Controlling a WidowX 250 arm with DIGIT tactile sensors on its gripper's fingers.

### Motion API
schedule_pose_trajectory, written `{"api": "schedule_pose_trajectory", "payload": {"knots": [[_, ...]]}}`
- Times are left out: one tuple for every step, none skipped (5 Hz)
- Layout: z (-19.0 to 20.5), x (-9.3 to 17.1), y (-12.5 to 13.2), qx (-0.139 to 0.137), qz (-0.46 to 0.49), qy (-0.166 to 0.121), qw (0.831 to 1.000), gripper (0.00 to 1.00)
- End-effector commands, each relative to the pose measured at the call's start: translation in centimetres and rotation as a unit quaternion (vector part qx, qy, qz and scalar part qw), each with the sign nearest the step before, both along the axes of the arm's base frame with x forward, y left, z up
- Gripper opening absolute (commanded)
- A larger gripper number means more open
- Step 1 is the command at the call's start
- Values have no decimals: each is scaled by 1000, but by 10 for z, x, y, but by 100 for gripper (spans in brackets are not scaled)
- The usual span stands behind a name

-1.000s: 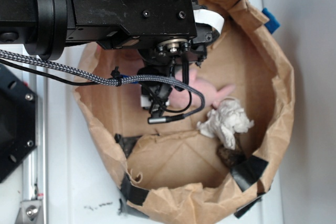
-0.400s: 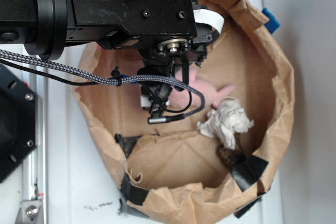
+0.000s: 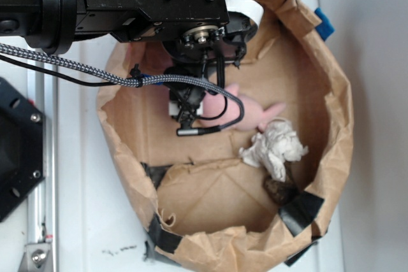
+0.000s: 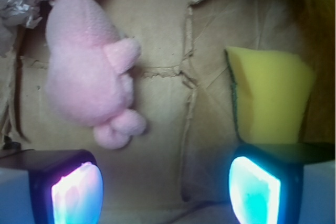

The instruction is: Grab the green sponge.

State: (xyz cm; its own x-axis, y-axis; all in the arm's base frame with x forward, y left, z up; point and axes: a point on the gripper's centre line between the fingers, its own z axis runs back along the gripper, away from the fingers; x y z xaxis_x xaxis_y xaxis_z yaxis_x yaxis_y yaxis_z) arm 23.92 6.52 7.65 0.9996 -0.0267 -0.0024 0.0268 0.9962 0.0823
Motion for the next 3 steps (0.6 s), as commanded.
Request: {"api": "schedule_pose_trajectory", "payload": {"knots": [[-1, 23, 33, 41, -8, -28, 999, 100], [-1, 35, 43, 43, -17, -36, 998, 100], [-2, 38, 44, 49, -24, -39, 998, 100]]}}
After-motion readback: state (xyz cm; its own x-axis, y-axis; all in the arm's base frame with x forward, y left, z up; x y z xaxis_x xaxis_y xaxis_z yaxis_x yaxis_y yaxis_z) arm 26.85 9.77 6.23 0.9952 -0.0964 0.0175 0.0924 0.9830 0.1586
